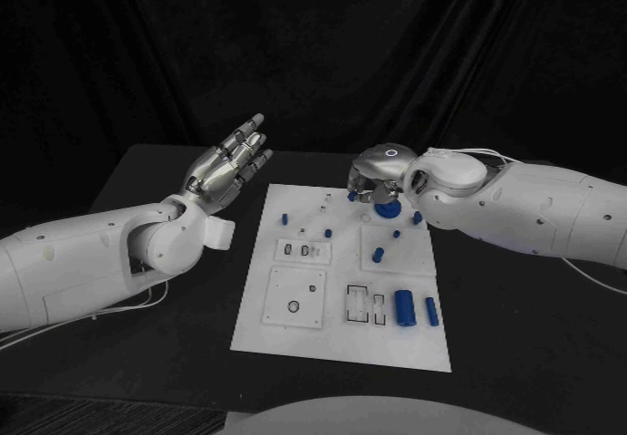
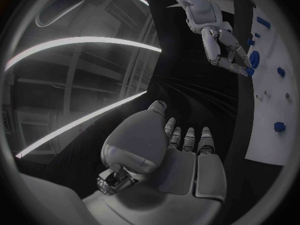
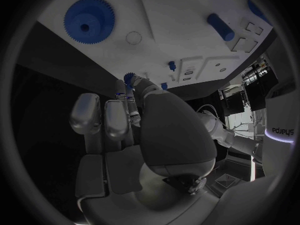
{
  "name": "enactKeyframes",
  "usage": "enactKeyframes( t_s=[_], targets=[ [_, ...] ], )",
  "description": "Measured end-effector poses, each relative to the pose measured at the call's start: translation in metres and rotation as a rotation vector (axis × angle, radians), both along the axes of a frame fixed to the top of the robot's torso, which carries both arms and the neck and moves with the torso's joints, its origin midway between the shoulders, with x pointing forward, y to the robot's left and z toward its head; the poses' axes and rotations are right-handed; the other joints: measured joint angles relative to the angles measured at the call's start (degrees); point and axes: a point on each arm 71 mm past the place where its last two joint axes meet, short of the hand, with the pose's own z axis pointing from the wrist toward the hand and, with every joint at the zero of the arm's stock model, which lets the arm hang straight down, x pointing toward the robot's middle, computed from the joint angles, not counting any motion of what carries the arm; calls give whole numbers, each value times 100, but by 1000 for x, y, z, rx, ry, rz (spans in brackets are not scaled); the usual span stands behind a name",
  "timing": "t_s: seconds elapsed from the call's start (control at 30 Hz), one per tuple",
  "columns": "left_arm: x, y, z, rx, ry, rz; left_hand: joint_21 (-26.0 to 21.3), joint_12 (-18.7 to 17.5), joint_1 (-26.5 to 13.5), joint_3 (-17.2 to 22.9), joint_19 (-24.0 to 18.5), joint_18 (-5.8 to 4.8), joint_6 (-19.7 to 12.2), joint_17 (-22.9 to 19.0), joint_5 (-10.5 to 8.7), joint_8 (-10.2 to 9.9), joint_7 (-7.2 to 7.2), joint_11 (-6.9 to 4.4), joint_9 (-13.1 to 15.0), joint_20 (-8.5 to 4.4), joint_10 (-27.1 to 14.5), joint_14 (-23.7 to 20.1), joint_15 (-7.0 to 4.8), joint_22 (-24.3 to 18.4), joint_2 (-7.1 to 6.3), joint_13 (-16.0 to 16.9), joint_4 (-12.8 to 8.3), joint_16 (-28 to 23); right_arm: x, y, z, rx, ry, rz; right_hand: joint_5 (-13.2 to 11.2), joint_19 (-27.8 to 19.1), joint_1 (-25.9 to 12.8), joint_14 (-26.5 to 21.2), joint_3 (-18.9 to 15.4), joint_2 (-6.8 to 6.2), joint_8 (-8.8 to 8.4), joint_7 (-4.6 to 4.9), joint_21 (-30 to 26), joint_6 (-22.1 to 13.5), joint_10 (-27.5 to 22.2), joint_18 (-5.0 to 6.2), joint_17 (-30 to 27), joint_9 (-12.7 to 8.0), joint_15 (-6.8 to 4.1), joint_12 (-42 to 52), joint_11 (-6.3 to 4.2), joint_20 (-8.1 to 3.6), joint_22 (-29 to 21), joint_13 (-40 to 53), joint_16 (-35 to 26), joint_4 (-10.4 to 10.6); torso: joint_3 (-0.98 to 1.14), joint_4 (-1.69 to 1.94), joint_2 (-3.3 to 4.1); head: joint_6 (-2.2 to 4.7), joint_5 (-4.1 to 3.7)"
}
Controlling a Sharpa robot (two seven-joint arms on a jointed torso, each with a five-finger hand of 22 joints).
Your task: Assemble the parts on the task board
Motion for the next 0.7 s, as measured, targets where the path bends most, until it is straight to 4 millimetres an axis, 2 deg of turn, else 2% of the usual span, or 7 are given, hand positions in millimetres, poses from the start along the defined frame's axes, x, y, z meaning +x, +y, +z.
enactKeyframes(
  t_s=[0.17, 0.3, 0.43, 0.5, 0.7],
  targets=[
    [0, -2, 0, 0, 2, -4, 0, 0, 0, 0, 0, 0, 0, -1, 0, 0, 0, 0, 0, 0, 0, 0, 0, 0, 0, 1, 0, 0, 7, 4, 1, 9, 2, -15, 1, 0, -9, 0, 0, -7, -22, 0, 0, 0, 0, 1, 0, 0, 0, 0, 0, 0, 3, 0, 0, 0, -14, 23, 16, -10, -10],
    [1, -4, 0, 0, 3, -8, 0, 0, 0, 0, 0, -1, 0, 0, 0, 0, 0, 0, 0, 0, 0, 0, 0, 0, 0, 1, 0, 0, 12, 7, 2, 13, 0, -26, 0, 0, -10, 0, 16, -7, -31, -1, 0, 0, -22, 0, 7, 0, 0, 1, 23, 0, 3, 0, 21, 16, -25, 65, 37, 4, -71],
    [2, -5, -1, 1, 3, -9, 0, 0, 0, 0, 0, -1, 0, 0, 0, 0, 0, 0, 0, 0, 0, 0, 0, 0, 0, 1, 0, 0, 16, 10, 3, 17, -2, -33, 0, 0, -24, 0, 16, -7, -50, -1, 0, -1, -23, 1, 13, 0, 0, 1, 23, 0, 15, 1, 21, 17, -26, 107, 65, 46, -119],
    [2, -6, -1, 2, 3, -10, 0, 0, 0, 0, 0, -1, 0, 0, 0, 0, 0, 38, -1, 0, 1, 0, 0, 0, 0, 2, 0, 0, 18, 11, 3, 18, -3, -36, 0, 0, -25, 0, 16, -6, -59, -1, 0, -1, -22, 1, 24, 0, 0, 2, 23, 0, 24, 1, 21, 17, -26, 122, 79, 66, -131],
    [3, -8, -1, 1, 4, -15, 0, 0, 0, 10, 16, -1, 0, 1, 18, 0, 0, 42, -1, 16, 0, 0, 0, 0, 0, 3, -11, 0, 20, 15, 3, 21, -4, -39, -1, 0, -32, 0, 16, -14, -66, -2, 0, -2, -22, 1, 24, 0, 0, 3, 22, 0, 32, 1, 21, 17, -23, 181, 116, 94, -173]
  ],
)
